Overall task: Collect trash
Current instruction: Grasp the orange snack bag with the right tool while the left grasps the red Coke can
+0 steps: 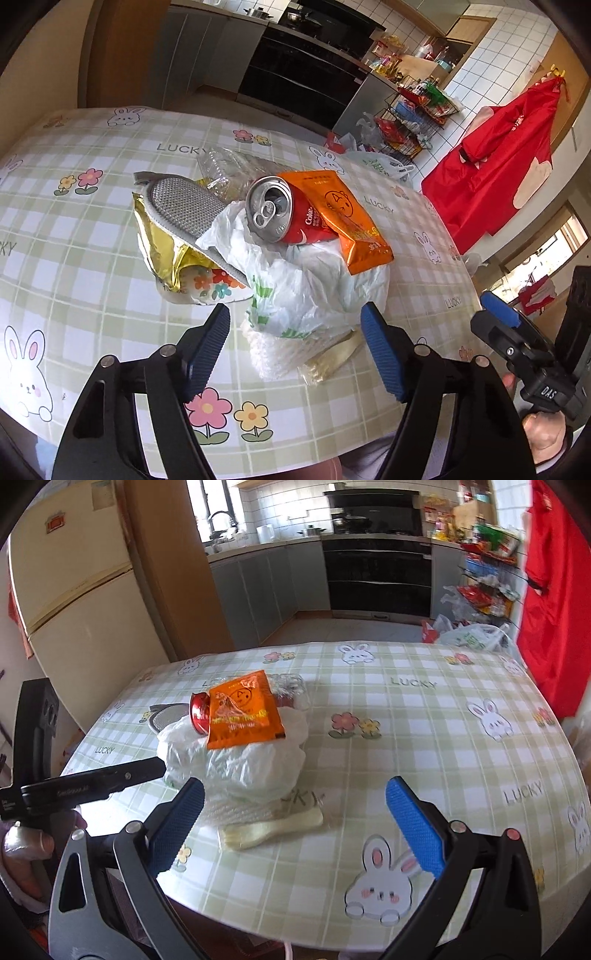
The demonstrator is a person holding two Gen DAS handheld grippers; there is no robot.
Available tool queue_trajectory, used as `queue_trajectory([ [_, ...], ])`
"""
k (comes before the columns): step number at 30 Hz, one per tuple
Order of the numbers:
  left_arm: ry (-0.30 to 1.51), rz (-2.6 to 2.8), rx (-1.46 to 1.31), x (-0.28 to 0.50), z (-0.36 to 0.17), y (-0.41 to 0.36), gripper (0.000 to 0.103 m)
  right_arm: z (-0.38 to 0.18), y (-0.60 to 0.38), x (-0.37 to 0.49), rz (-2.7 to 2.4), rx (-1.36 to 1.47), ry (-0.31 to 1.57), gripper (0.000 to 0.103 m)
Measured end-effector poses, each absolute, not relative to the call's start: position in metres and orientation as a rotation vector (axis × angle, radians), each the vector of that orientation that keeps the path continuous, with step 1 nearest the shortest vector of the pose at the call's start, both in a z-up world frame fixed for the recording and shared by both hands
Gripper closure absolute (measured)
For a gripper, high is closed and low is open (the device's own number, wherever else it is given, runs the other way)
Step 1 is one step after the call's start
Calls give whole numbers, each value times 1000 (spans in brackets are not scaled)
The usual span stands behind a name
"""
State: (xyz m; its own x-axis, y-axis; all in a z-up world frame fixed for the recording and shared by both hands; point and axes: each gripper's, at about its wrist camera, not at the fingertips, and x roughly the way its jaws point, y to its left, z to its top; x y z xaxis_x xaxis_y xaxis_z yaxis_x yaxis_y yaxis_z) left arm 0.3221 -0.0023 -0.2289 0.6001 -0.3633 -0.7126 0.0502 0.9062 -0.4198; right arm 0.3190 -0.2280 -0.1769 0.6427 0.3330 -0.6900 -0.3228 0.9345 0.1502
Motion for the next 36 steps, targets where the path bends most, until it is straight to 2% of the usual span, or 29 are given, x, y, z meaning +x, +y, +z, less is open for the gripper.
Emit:
queue_trajectory([
  [4,879,-206,-402,327,-227,19,32,-185,-201,358,458,-51,798,6],
  [6,879,-188,-417,330,-228,31,32,-190,-187,376,511,-72,820,13],
  [16,876,-161,-435,336,-232,60,33,-216,-151,426,592,-119,943,23],
  [21,872,-175,-423,334,-232,60,33,-220,-163,423,614,-39,966,37],
  [36,896,-275,-395,331,-227,15,33,-193,-228,380,509,98,813,38],
])
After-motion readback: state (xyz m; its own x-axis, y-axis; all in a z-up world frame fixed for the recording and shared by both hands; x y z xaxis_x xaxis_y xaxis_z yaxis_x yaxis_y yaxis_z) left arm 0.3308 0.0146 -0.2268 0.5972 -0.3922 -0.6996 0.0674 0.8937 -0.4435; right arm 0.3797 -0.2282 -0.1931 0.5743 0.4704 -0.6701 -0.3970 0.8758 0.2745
